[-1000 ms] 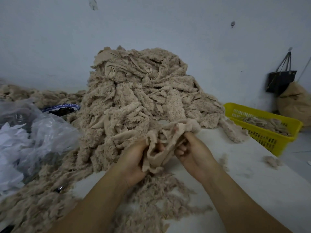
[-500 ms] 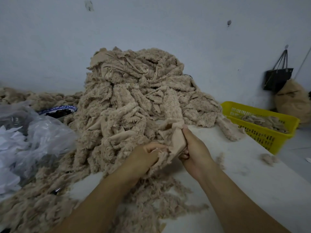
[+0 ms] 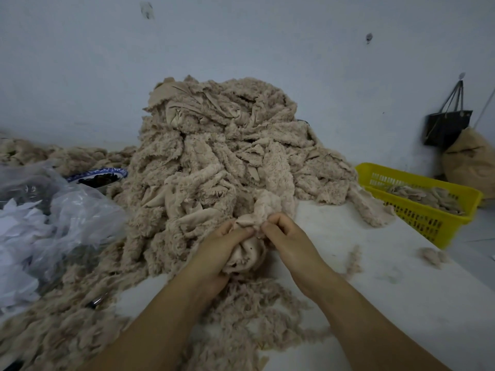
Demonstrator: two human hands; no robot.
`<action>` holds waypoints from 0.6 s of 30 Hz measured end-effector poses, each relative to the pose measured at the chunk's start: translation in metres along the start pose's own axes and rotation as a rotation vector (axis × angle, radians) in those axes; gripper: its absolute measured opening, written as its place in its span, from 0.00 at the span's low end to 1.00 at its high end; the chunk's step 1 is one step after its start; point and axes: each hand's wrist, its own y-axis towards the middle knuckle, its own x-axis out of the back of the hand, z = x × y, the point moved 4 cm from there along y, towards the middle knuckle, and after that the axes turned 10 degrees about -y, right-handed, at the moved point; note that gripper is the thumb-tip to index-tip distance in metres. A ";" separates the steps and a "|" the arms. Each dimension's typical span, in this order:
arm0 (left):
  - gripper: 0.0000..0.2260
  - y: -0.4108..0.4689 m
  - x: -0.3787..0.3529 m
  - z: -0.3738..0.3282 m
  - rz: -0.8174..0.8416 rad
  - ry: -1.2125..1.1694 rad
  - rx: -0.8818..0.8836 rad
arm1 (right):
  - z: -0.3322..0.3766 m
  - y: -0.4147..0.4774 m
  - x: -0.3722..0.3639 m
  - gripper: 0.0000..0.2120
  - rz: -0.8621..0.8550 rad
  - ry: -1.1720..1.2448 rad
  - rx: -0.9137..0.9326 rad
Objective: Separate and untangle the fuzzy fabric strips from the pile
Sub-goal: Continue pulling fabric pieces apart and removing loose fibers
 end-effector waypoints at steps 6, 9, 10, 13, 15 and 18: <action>0.09 0.001 0.006 0.002 -0.037 0.002 0.051 | -0.008 0.001 -0.006 0.15 0.052 -0.088 -0.090; 0.18 0.000 0.001 0.001 0.037 -0.063 0.069 | -0.015 0.002 -0.009 0.14 0.058 -0.141 -0.161; 0.19 0.000 -0.001 0.000 0.042 -0.074 0.041 | -0.015 0.002 -0.009 0.13 0.049 -0.113 -0.176; 0.10 -0.003 -0.002 -0.001 0.034 0.017 -0.069 | -0.017 0.005 -0.010 0.19 0.036 0.204 -0.219; 0.03 -0.003 -0.003 0.001 0.036 0.172 -0.115 | -0.019 0.006 -0.007 0.28 0.042 0.357 -0.244; 0.09 -0.011 -0.015 0.002 0.113 0.429 -0.190 | -0.020 0.006 -0.002 0.21 0.065 0.278 -0.239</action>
